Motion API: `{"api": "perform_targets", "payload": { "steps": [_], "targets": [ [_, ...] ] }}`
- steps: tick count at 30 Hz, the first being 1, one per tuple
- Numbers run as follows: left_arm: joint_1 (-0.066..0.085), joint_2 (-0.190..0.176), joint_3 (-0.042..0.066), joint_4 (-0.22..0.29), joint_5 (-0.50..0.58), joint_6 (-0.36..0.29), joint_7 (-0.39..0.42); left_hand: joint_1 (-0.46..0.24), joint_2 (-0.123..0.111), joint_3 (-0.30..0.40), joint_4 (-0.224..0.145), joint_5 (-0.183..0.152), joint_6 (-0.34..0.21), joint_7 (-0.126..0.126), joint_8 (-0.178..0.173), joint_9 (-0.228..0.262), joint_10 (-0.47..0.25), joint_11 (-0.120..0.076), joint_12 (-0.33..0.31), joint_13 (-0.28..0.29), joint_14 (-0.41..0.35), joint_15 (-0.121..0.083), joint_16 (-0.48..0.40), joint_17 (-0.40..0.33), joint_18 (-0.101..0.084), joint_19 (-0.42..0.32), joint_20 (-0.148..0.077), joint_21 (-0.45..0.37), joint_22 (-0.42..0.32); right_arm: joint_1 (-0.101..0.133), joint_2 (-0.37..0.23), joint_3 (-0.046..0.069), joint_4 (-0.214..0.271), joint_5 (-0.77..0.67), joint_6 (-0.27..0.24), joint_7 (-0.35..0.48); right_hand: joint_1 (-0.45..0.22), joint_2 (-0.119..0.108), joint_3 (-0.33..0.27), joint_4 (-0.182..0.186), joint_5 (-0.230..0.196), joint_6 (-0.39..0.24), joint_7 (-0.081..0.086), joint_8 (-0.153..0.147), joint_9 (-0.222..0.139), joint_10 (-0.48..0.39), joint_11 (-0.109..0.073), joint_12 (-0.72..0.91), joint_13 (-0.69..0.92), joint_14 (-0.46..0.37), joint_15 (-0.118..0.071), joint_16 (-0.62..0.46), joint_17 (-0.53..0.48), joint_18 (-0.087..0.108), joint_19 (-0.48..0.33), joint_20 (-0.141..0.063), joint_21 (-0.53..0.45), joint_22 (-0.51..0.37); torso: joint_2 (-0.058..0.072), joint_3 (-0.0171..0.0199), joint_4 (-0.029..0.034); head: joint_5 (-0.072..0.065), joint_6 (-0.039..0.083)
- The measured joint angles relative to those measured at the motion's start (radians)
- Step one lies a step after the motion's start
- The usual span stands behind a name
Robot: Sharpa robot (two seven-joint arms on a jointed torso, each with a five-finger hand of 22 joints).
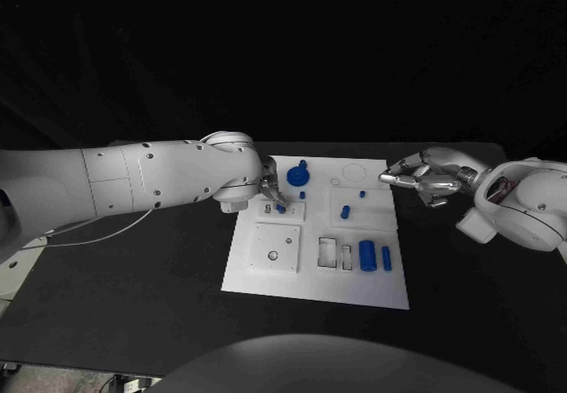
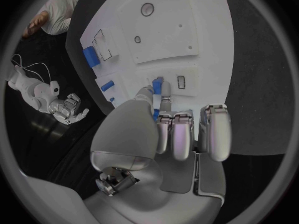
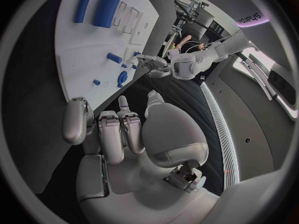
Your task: Assemble the parts on the task board
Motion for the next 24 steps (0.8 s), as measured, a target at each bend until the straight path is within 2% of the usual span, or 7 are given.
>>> {"api": "perform_targets", "payload": {
  "steps": [15, 24],
  "targets": [
    [-0.001, 0.003, 0.0, -0.005, 0.001, 0.007, 0.0, -0.007, -0.007, 0.01, 0.004, -0.016, 0.0, 0.0, -0.002, 0.004, 0.0, 0.0, 0.0, 0.0, 0.0, 0.0, 0.0, 0.0, 0.0, 0.0, 0.0, 0.0, 0.0, 0.0, 0.001, 0.0, -0.001, 0.004, 0.004, -0.003, 0.0, 0.0, 0.0, 0.0, 0.0, 0.0, 0.0, 0.0, 0.0, 0.0, 0.0, 0.0, 0.0, 0.0, 0.0, 0.0, 0.0, 0.0, -0.004, -0.004, 0.0, 0.0, 0.0, -0.0003, -0.0007, 0.003, 0.0],
    [-0.004, 0.006, 0.0, -0.008, 0.001, 0.009, 0.0, -0.017, -0.017, 0.032, 0.015, -0.085, -0.002, 0.002, -0.005, 0.017, 0.0, 0.0, 0.0, 0.0, 0.0, 0.0, 0.0, 0.0, 0.0, 0.0, 0.0, 0.0, 0.0, -0.001, 0.001, 0.0, -0.002, 0.007, 0.006, -0.004, 0.004, -0.004, 0.0, 0.0, 0.0, 0.0, 0.0, 0.0, -0.001, 0.0, 0.0, 0.0, 0.0, 0.0, 0.0, 0.0, 0.0, 0.0, -0.004, -0.004, 0.0, 0.0, 0.001, -0.0002, -0.0006, 0.002, 0.0]
  ]
}}
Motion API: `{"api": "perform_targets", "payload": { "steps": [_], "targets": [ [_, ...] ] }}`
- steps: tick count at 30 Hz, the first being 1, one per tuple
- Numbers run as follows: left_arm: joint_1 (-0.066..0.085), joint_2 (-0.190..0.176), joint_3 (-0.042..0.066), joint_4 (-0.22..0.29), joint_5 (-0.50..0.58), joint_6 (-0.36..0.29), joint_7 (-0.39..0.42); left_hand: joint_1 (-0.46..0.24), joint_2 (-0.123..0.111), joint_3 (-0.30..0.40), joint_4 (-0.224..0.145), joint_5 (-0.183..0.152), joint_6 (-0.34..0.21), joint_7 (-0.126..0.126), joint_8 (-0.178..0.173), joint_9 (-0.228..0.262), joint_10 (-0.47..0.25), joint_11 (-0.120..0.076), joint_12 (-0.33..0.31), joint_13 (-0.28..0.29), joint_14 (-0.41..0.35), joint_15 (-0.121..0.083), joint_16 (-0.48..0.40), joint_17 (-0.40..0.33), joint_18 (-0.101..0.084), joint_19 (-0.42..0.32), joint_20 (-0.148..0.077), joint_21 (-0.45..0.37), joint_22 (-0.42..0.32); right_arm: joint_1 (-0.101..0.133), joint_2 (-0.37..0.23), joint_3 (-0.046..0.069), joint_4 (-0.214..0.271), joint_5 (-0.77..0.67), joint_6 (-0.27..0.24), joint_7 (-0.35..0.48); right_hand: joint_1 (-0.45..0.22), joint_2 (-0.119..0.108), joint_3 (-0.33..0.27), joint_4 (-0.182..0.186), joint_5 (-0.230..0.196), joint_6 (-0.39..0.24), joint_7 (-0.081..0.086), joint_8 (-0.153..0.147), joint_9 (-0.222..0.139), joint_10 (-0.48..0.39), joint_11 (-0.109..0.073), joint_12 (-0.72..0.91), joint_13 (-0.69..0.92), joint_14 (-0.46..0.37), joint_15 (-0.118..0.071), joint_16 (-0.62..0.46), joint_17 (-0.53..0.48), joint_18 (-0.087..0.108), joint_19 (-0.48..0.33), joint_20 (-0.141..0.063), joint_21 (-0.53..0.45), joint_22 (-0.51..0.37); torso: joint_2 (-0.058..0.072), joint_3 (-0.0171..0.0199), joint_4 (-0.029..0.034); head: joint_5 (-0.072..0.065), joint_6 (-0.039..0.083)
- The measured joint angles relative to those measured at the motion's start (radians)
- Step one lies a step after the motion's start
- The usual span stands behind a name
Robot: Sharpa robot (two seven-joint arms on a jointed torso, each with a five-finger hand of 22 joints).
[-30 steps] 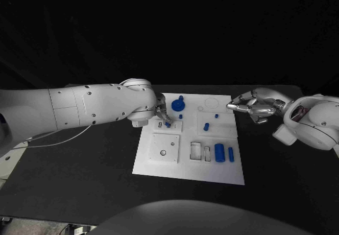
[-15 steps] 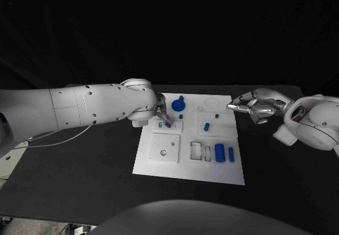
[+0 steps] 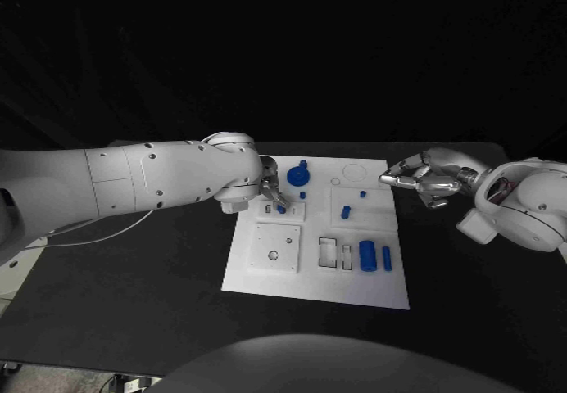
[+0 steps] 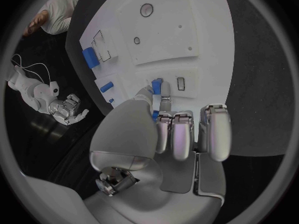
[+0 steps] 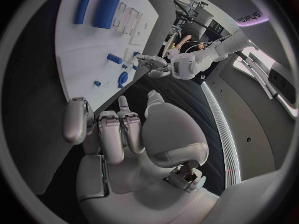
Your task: Assemble the parts on the task board
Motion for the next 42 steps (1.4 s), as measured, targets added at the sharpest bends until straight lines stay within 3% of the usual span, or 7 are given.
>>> {"api": "perform_targets", "payload": {
  "steps": [15, 24, 42],
  "targets": [
    [-0.002, 0.001, 0.0, 0.0, -0.002, 0.004, 0.0, -0.06, -0.018, 0.001, 0.021, -0.124, 0.0, 0.0, -0.01, 0.02, 0.0, 0.0, 0.0, 0.0, 0.0, 0.0, 0.0, 0.0, 0.0, 0.0, 0.0, -0.007, 0.0, -0.001, 0.001, 0.0, -0.002, 0.002, 0.004, -0.001, 0.0, 0.0, 0.0, 0.0, 0.0, 0.0, 0.0, 0.0, 0.0, 0.0, 0.0, 0.0, 0.0, 0.0, 0.0, 0.0, 0.0, 0.0, 0.0, 0.0, 0.0, 0.0, 0.0, -0.0001, 0.0005, 0.001, 0.0],
    [-0.003, 0.004, 0.0, -0.005, -0.002, 0.014, 0.0, -0.099, -0.02, -0.013, 0.031, -0.158, 0.0, 0.0, -0.014, 0.028, -0.004, 0.003, 0.0, 0.0, -0.004, 0.004, 0.0, 0.0, 0.0, 0.0, 0.0, -0.011, 0.0, -0.002, 0.001, 0.0, -0.003, 0.002, 0.006, -0.002, 0.0, 0.0, 0.0, 0.0, 0.0, 0.0, 0.0, 0.0, 0.0, 0.0, 0.0, 0.0, 0.0, 0.0, 0.0, 0.0, 0.001, 0.0, 0.0, 0.0, 0.0, 0.0, 0.0, -0.0001, 0.0005, 0.002, 0.0],
    [-0.007, 0.007, 0.0, -0.014, -0.004, 0.023, 0.0, -0.116, -0.013, -0.02, 0.03, -0.171, 0.0, 0.0, -0.018, 0.033, 0.0, 0.007, 0.0, 0.0, 0.0, 0.007, 0.0, 0.0, 0.0, 0.004, 0.004, -0.015, 0.0, -0.004, 0.0, 0.0, -0.004, 0.003, 0.011, -0.004, 0.0, 0.0, 0.0, 0.0, 0.0, 0.0, 0.0, 0.0, -0.001, 0.0, 0.0, 0.0, 0.0, 0.0, 0.0, 0.0, 0.001, 0.0, 0.0, 0.0, -0.004, 0.0, 0.0, 0.0002, 0.0009, 0.001, 0.0]
  ]
}}
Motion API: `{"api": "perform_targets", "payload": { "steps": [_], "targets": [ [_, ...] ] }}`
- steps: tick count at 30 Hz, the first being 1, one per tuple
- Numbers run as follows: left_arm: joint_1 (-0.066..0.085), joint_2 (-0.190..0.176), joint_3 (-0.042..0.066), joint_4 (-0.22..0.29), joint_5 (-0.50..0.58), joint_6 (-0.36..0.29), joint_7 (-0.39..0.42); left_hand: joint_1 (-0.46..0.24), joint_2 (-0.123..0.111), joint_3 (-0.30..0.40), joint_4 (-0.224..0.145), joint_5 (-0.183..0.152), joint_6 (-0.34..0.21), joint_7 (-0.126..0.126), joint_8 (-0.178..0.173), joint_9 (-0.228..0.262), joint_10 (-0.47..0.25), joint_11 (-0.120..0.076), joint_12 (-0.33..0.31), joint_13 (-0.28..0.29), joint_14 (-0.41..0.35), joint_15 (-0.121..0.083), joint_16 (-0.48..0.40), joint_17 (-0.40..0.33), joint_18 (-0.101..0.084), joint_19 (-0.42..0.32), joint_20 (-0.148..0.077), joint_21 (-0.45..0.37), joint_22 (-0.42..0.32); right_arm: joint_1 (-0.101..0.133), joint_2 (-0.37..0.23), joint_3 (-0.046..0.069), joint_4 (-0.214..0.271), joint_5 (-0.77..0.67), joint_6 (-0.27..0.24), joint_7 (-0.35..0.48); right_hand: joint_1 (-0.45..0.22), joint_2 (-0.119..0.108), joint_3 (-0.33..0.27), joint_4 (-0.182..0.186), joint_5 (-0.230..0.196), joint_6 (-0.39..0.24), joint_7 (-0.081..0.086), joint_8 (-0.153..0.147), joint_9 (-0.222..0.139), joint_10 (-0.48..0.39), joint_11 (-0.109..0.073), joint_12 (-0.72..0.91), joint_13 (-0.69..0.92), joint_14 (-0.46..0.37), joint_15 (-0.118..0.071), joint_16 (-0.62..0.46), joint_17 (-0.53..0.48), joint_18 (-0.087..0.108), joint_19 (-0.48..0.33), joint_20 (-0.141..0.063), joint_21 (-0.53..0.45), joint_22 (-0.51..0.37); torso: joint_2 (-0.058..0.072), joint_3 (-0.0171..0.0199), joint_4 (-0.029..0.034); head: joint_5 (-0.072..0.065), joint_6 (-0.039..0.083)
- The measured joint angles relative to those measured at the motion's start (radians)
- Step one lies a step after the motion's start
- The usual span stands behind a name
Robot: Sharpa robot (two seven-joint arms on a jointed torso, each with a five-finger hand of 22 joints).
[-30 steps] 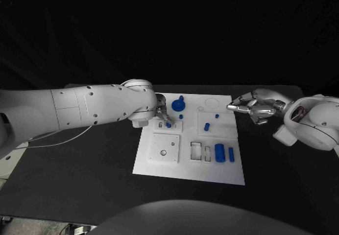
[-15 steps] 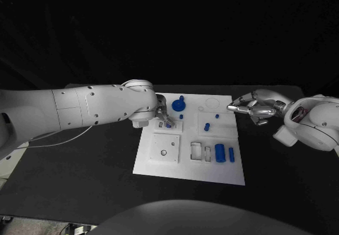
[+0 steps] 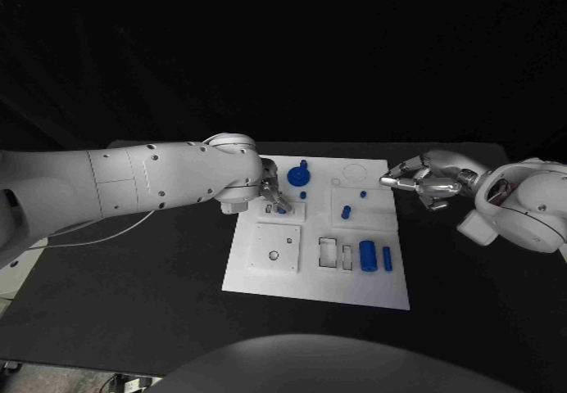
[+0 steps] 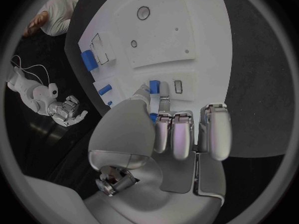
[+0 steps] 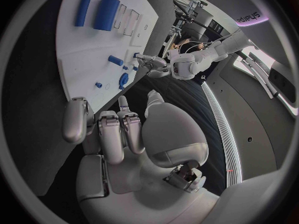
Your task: Assemble the parts on the task board
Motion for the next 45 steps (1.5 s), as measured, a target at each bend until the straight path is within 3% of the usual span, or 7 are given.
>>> {"api": "perform_targets", "payload": {
  "steps": [4, 12, 19, 42, 45],
  "targets": [
    [0.0, 0.002, 0.0, -0.001, 0.0, -0.001, 0.0, -0.008, 0.0, -0.003, 0.003, -0.004, -0.003, 0.003, 0.0, 0.001, 0.0, 0.0, 0.0, 0.0, 0.0, 0.0, 0.0, 0.0, 0.0, -0.002, 0.002, 0.0, 0.0, 0.0, 0.0, 0.0, 0.0, 0.0, 0.001, -0.001, 0.0, 0.0, 0.0, 0.0, 0.0, 0.0, 0.0, 0.0, 0.0, 0.0, 0.0, 0.0, 0.0, 0.0, 0.0, 0.0, 0.0, 0.0, 0.0, 0.0, 0.0, 0.0, 0.0, 0.0, 0.0003, 0.0, 0.0],
    [-0.001, 0.005, 0.0, -0.005, 0.0, -0.004, 0.0, -0.067, 0.004, -0.03, 0.003, -0.065, -0.007, 0.007, -0.01, 0.012, 0.0, 0.0, 0.0, 0.0, 0.0, 0.0, 0.0, 0.0, 0.0, -0.004, 0.004, -0.004, 0.0, 0.0, -0.001, 0.0, 0.0, 0.0, 0.003, -0.003, 0.004, 0.004, 0.0, 0.0, -0.006, 0.0, 0.0, 0.0, 0.0, 0.0, 0.0, 0.0, 0.0, 0.0, 0.0, 0.0, 0.0, 0.0, 0.0, 0.0, 0.0, 0.0, 0.0, -0.0005, 0.0004, 0.002, 0.0],
    [-0.001, 0.007, 0.0, -0.007, 0.001, -0.004, 0.0, -0.085, 0.007, -0.038, 0.002, -0.085, -0.007, 0.007, -0.015, 0.015, -0.004, 0.004, 0.0, 0.0, 0.0, 0.0, 0.0, 0.0, 0.0, -0.004, 0.004, -0.004, 0.0, 0.0, -0.001, 0.0, 0.0, 0.0, 0.005, -0.005, 0.004, 0.004, 0.0, 0.0, -0.012, 0.0, 0.0, 0.0, -0.001, 0.0, 0.0, 0.0, 0.0, 0.0, 0.0, 0.0, 0.0, 0.0, 0.0, 0.0, 0.0, 0.0, 0.0, -0.0006, 0.0001, 0.004, 0.0],
    [-0.001, -0.001, 0.0, -0.01, 0.002, -0.013, 0.0, -0.1, 0.0, -0.051, -0.001, -0.086, -0.02, 0.019, -0.019, 0.027, 0.0, 0.007, 0.0, 0.0, -0.004, 0.004, 0.0, 0.0, 0.0, -0.004, 0.004, -0.008, 0.0, -0.003, -0.002, 0.0, -0.002, 0.0, 0.01, -0.009, 0.004, 0.004, -0.003, 0.003, -0.027, 0.0, 0.0, 0.0, -0.002, 0.0, 0.0, 0.0, 0.0, 0.0, 0.0, 0.0, 0.0, 0.0, 0.0, 0.0, -0.004, 0.001, 0.0, -0.0007, -0.0006, 0.006, 0.0],
    [-0.001, -0.007, 0.0, -0.006, 0.001, -0.02, 0.0, -0.1, 0.0, -0.051, -0.001, -0.086, -0.02, 0.019, 0.001, 0.043, 0.0, 0.007, 0.0, 0.0, -0.004, 0.003, 0.0, 0.0, 0.0, -0.004, 0.004, -0.008, 0.0, -0.004, -0.002, 0.0, -0.002, 0.0, 0.011, -0.01, 0.004, 0.004, -0.003, 0.003, -0.027, 0.0, 0.0, 0.0, -0.002, 0.0, 0.0, 0.0, 0.0, 0.0, 0.0, 0.0, 0.0, 0.0, 0.0, 0.0, -0.004, 0.001, 0.0, -0.0009, -0.0002, 0.006, 0.0]
  ]
}}
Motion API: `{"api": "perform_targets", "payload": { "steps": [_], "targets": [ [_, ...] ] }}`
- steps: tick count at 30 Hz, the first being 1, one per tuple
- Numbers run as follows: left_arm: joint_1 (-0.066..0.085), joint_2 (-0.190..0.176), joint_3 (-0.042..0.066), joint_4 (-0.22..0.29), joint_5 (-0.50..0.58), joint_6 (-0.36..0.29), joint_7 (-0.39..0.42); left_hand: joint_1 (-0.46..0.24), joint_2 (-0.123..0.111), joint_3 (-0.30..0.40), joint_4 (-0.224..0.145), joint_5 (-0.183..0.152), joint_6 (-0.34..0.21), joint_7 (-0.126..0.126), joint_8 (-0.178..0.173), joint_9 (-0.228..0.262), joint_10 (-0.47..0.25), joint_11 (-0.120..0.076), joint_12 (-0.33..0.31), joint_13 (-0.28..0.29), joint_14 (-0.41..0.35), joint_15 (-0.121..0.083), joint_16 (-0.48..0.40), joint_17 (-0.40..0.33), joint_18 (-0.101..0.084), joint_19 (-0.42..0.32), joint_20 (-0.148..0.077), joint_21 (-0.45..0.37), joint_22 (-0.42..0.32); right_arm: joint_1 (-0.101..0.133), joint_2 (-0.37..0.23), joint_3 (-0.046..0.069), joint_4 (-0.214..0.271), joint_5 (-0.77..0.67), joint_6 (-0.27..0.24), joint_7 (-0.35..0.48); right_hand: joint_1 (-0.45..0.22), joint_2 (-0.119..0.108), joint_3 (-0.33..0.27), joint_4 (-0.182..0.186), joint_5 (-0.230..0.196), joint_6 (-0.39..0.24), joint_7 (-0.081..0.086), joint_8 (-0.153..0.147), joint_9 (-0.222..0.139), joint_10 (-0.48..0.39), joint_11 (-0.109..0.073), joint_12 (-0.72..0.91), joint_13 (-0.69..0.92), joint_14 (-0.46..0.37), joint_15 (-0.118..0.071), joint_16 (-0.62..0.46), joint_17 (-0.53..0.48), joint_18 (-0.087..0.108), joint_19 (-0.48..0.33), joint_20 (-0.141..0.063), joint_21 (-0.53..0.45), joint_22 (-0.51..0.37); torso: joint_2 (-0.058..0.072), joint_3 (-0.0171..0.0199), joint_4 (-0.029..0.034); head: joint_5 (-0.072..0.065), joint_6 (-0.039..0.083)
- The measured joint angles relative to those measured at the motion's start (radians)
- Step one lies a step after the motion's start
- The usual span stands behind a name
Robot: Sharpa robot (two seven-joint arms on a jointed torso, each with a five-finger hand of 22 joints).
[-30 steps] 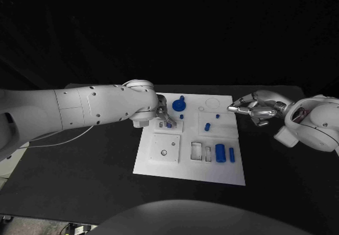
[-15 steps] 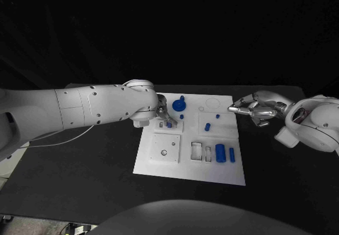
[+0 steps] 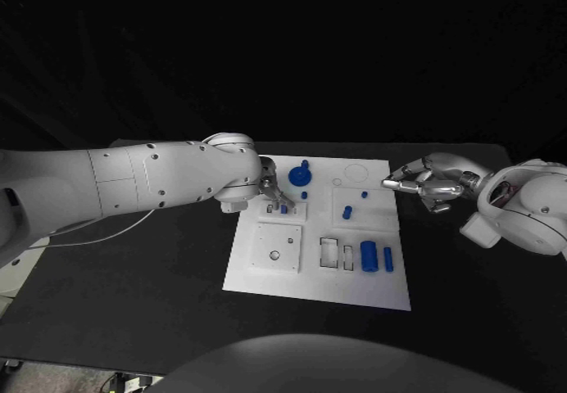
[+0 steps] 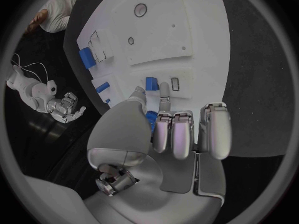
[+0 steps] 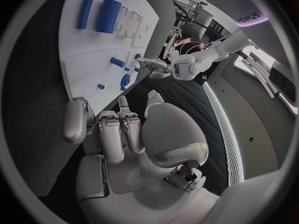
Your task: Assemble the parts on the task board
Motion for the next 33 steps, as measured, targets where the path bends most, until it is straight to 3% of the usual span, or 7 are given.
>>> {"api": "perform_targets", "payload": {
  "steps": [6, 15, 28, 33],
  "targets": [
    [0.0, -0.019, 0.0, 0.021, 0.0, -0.019, 0.0, 0.001, -0.029, 0.0, 0.0, 0.0, -0.01, -0.01, 0.04, 0.037, 0.0, 0.0, 0.0, 0.0, 0.0, 0.0, 0.0, 0.0, 0.0, 0.0, 0.0, 0.0, 0.0, -0.002, -0.001, 0.0, -0.001, 0.001, 0.002, 0.0, 0.0, 0.0, 0.0, 0.0, 0.0, 0.0, 0.0, 0.0, 0.0, 0.0, 0.0, 0.0, 0.0, 0.0, 0.0, 0.0, 0.0, 0.0, 0.0, 0.0, 0.0, 0.0, 0.0, -0.0004, 0.0005, 0.0, 0.0],
    [0.0, -0.056, 0.0, 0.051, -0.001, -0.05, 0.0, 0.01, -0.045, 0.021, 0.004, 0.0, -0.029, -0.021, 0.12, 0.112, -0.002, -0.002, 0.0, 0.0, 0.0, 0.0, 0.0, 0.001, 0.0, 0.0, 0.0, 0.0, 0.0, -0.005, -0.006, 0.0, -0.001, 0.001, 0.004, 0.0, 0.0, 0.0, -0.003, 0.003, -0.004, 0.0, 0.0, 0.0, -0.001, 0.0, 0.0, 0.0, 0.0, 0.0, 0.0, 0.0, 0.0, 0.0, -0.004, 0.004, 0.0, 0.0, 0.0, -0.0004, 0.0007, -0.001, 0.0],
    [0.0, -0.079, 0.0, 0.061, 0.0, -0.065, 0.0, 0.005, -0.05, 0.024, 0.007, 0.0, -0.044, -0.022, 0.146, 0.14, 0.0, -0.007, 0.0, 0.0, 0.0, 0.0, 0.0, 0.001, 0.0, 0.0, 0.0, 0.0, 0.0, -0.011, -0.01, 0.0, -0.004, 0.002, 0.008, -0.001, 0.0, 0.0, -0.003, 0.003, -0.004, 0.0, 0.0, 0.0, -0.002, 0.0, 0.0, 0.0, 0.0, 0.0, 0.0, 0.0, 0.0, 0.0, -0.004, 0.004, 0.0, 0.0, 0.0, 0.0004, 0.0012, 0.0, 0.0],
    [0.0, -0.079, 0.0, 0.055, 0.001, -0.063, 0.0, 0.017, -0.039, 0.024, 0.007, 0.0, -0.052, -0.023, 0.155, 0.151, 0.0, -0.007, 0.0, 0.0, 0.0, 0.0, 0.0, 0.001, 0.0, 0.0, 0.0, 0.0, 0.0, -0.011, -0.011, 0.0, -0.004, 0.003, 0.009, -0.001, 0.0, 0.0, -0.003, 0.003, -0.004, 0.0, 0.0, 0.0, -0.002, 0.0, 0.0, 0.0, 0.0, 0.0, 0.0, 0.0, 0.0, 0.0, -0.004, 0.004, 0.0, 0.0, 0.0, 0.0007, 0.0008, 0.002, 0.0]
  ]
}}
